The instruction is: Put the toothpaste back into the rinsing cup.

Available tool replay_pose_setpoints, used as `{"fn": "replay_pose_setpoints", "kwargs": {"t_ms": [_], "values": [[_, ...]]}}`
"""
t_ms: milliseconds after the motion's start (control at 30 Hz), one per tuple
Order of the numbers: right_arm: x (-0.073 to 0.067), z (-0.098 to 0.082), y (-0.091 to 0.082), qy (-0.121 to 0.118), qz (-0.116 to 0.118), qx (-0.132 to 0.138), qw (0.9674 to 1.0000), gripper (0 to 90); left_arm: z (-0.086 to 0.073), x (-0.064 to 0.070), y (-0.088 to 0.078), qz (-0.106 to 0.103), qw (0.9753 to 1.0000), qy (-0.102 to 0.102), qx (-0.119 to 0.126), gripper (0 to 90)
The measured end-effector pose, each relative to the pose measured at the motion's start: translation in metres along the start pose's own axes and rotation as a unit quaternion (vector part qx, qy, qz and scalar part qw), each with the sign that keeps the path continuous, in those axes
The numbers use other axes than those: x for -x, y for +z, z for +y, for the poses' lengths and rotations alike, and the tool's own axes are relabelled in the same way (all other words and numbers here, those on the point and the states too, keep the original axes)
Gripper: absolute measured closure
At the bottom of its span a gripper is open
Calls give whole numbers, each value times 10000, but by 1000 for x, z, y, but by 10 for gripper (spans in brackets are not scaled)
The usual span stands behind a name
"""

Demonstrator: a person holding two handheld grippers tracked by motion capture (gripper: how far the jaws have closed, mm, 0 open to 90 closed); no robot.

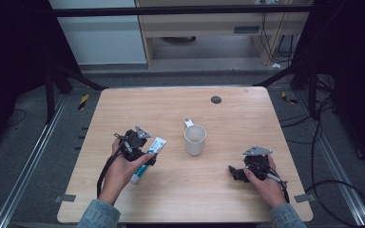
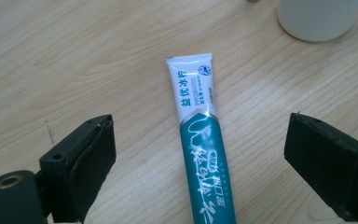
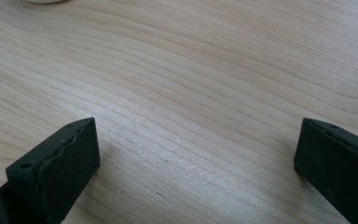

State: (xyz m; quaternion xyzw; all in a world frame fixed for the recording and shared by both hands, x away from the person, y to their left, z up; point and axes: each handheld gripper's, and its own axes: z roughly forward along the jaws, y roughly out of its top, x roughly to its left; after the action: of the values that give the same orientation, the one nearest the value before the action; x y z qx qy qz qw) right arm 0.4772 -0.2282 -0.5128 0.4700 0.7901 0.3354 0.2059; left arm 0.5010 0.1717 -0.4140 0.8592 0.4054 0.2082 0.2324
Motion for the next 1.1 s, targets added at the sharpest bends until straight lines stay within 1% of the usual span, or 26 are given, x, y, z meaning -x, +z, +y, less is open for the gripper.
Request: {"fn": "replay_pose_setpoints", "kwargs": {"t_ms": [100,200,300,433,533,700,767,833,933,1000,1100], "values": [[0,0,0,2,-1,-1,10000,4,6,1,2,-4,9999,50,-144,108],[0,0,0,0,0,0,10000,4,9,-1,6,0,9996,19,-273,127],[0,0,0,-2,-1,-1,10000,3,9,-4,11,-25,9995,-89,-296,147],[0,0,0,0,0,-1,10000,4,7,-8,17,28,9992,-147,-366,146],[0,0,0,-1,0,0,10000,4,8,-8,18,56,9992,-165,-353,148],[0,0,0,-1,-2,-1,10000,4,12,-6,18,94,9992,-144,-348,177],[0,0,0,-3,-2,0,10000,4,13,-7,22,53,9989,-143,-443,194],[0,0,0,-2,-1,-1,10000,3,13,-7,23,21,9988,-168,-468,204],[0,0,0,-3,-1,1,10000,4,12,-8,27,-71,9984,-200,-529,246],[0,0,0,-3,-1,0,10000,4,12,-9,30,-76,9983,-168,-560,272],[0,0,0,0,0,-1,10000,4,12,-9,37,-104,9977,-237,-631,304]]}}
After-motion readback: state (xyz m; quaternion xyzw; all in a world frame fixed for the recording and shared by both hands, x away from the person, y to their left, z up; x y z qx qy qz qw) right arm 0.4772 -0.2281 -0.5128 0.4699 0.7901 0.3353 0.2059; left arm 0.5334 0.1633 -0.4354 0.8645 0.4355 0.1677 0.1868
